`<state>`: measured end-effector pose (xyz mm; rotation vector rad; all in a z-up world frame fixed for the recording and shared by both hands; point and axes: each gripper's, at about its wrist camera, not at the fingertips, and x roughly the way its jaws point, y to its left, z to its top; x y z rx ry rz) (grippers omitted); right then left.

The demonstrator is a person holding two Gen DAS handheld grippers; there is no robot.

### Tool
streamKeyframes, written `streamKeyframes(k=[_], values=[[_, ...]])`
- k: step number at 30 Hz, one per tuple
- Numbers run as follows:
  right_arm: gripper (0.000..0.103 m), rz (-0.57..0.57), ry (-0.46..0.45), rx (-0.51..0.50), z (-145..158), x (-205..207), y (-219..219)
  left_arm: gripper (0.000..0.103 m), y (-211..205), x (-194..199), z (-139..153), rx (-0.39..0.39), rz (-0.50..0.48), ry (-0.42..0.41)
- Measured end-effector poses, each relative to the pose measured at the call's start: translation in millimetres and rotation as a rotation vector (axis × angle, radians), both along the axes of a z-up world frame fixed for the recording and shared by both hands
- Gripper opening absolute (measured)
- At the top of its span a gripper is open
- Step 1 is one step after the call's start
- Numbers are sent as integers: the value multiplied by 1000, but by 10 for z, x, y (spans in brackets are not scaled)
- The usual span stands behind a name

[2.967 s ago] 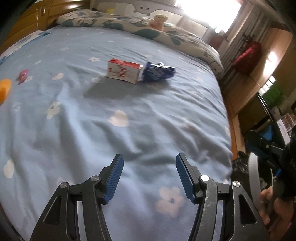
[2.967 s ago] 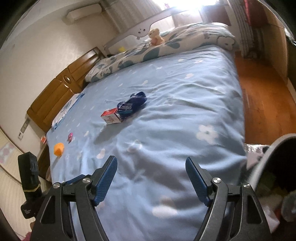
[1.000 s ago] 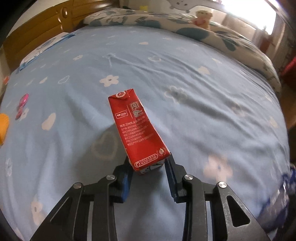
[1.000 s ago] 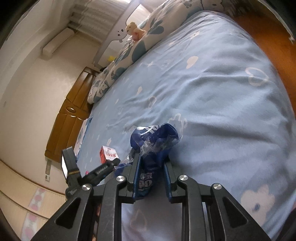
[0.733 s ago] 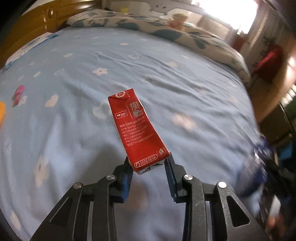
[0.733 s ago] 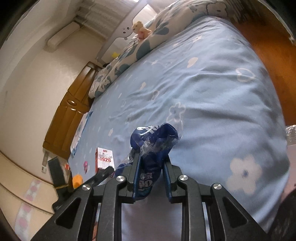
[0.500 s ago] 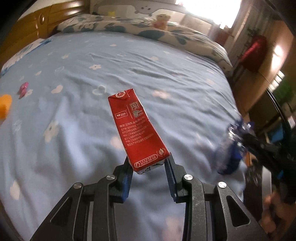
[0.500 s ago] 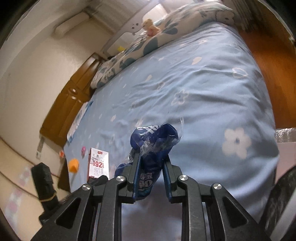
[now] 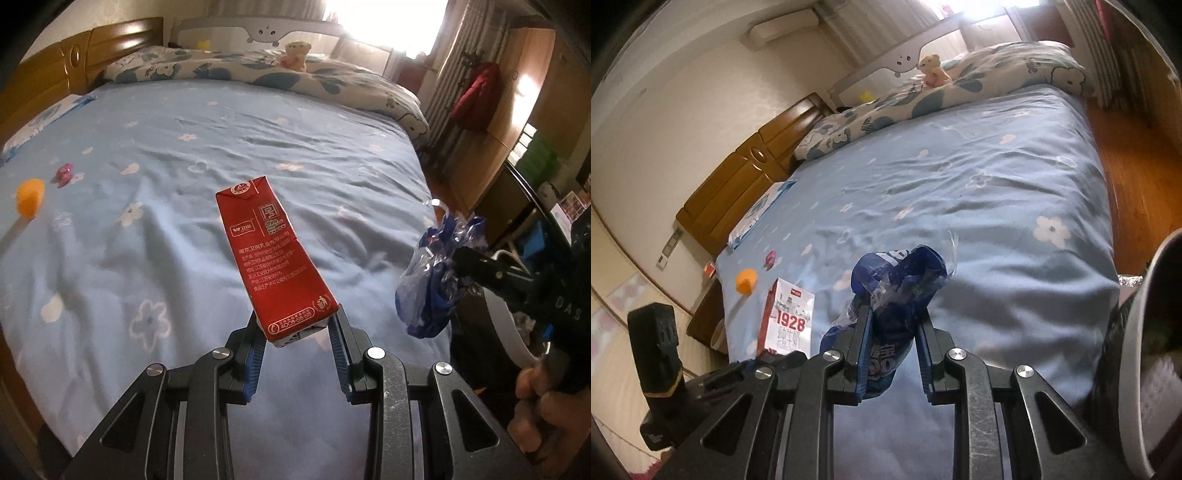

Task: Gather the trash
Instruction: 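Carry the red milk box and blue bag over the bin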

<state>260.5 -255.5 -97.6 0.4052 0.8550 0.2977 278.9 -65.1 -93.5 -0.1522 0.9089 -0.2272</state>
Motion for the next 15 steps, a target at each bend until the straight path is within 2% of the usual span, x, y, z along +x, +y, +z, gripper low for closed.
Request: streamKeyframes(k=[8, 15], values=[[22, 2, -30, -17, -10, -311, 40, 32, -59, -378, 40, 32, -34, -32], [22, 2, -52, -37, 41, -466, 33, 32, -165, -546, 83, 56, -64, -40]])
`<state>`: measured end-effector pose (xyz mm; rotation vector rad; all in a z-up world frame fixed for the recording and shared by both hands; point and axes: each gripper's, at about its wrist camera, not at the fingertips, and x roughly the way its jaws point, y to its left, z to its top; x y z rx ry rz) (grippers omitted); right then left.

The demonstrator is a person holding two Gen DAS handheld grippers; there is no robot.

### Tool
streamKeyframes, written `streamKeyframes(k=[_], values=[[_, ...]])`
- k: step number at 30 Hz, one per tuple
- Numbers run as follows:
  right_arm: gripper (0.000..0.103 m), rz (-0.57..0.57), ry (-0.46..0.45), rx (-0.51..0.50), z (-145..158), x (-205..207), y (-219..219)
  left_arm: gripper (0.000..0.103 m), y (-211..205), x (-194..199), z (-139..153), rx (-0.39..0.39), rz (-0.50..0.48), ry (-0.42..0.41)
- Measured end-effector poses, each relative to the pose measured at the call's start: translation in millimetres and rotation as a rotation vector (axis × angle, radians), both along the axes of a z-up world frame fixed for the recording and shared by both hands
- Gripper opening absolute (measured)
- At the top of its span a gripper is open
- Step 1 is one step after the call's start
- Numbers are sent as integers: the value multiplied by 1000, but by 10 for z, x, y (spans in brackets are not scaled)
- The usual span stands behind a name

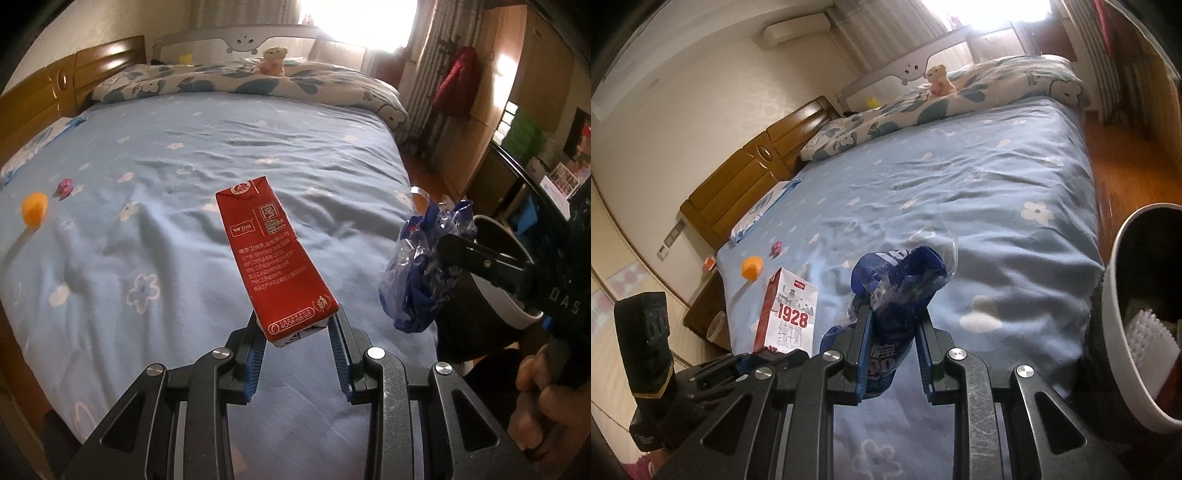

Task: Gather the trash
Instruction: 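Carry the red milk box and blue bag over the bin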

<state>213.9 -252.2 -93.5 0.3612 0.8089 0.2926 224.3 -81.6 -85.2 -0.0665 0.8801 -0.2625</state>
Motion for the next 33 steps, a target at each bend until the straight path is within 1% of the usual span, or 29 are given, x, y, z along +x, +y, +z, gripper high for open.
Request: streamKeyframes(k=[14, 23, 33], values=[[22, -28, -42, -1, 125, -284, -115, 32, -149, -273, 106, 22, -44, -28], [22, -41, -59, 4, 180, -398, -194, 32, -171, -340, 183, 23, -66, -46], [22, -66, -78, 17, 246, -533, -299, 32, -171, -377, 196, 21, -89, -52]])
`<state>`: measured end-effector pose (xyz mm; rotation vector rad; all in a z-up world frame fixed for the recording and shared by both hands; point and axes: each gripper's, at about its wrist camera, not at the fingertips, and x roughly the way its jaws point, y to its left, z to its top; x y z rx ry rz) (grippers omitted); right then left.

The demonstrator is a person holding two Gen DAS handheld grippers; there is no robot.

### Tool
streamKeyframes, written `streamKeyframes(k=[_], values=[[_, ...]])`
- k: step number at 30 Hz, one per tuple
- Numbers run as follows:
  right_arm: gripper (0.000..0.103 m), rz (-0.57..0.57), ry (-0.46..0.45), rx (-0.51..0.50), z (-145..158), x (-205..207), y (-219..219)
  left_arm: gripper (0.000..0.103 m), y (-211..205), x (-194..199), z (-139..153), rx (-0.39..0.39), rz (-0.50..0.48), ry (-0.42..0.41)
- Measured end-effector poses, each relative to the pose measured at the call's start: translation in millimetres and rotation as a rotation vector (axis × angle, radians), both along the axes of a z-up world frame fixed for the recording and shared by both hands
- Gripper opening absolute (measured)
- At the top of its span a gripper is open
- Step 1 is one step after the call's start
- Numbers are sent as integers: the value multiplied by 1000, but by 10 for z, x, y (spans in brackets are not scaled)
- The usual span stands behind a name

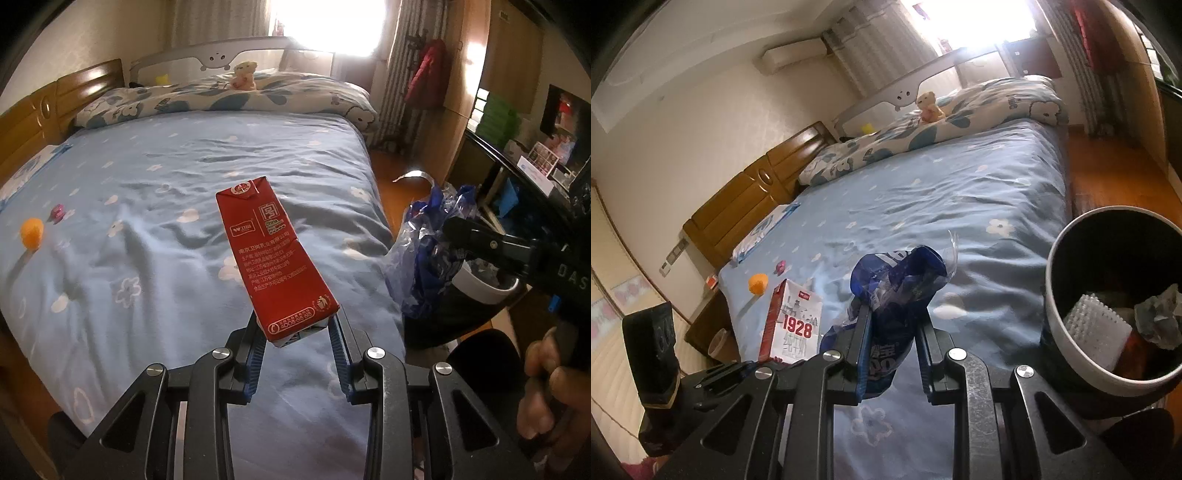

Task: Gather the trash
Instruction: 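Carry the red milk box and blue bag over the bin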

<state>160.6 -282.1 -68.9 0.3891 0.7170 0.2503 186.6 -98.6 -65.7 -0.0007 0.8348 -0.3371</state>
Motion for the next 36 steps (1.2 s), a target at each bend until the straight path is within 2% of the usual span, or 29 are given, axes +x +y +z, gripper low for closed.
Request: streamKeyframes(k=[8, 36], values=[[22, -35, 6, 9, 1, -69, -157, 32, -87, 32, -4, 0, -39, 5], [22, -172, 1, -21, 130, -361, -712, 32, -639, 309, 8, 11, -263, -5]])
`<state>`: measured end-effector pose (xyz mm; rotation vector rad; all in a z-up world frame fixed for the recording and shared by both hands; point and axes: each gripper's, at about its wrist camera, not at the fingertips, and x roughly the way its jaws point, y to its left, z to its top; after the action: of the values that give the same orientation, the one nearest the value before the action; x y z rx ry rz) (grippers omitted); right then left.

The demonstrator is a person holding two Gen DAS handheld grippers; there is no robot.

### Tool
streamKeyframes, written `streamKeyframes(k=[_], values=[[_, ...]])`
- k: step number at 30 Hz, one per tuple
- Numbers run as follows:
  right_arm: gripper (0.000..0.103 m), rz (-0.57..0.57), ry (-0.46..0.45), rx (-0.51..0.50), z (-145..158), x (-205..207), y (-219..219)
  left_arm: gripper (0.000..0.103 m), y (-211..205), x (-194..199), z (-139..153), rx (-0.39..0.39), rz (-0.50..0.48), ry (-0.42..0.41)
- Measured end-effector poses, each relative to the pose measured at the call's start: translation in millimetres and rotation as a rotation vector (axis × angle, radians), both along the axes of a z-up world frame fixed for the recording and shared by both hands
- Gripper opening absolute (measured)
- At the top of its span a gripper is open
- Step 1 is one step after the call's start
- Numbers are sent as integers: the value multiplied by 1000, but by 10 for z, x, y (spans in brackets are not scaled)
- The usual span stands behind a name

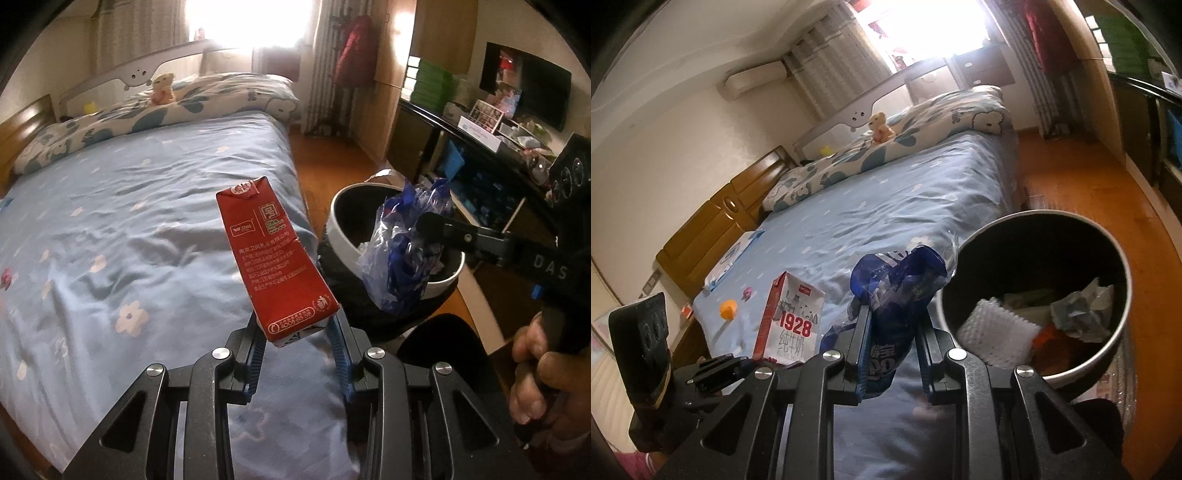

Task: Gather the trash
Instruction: 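Carry the red milk box and blue bag over the bin, then lower both items into the bin and open both tools, dropping them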

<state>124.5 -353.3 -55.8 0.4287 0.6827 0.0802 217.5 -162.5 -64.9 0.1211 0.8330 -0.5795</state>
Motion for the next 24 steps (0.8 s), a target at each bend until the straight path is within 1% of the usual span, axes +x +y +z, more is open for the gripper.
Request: streamKeyframes(k=[8, 24], values=[[22, -36, -1, -11, 41, -64, -193, 32, -179, 83, -6, 7, -38, 2], [23, -105, -4, -3, 77, -95, -534, 32, -557, 249, -10, 19, -103, -1]])
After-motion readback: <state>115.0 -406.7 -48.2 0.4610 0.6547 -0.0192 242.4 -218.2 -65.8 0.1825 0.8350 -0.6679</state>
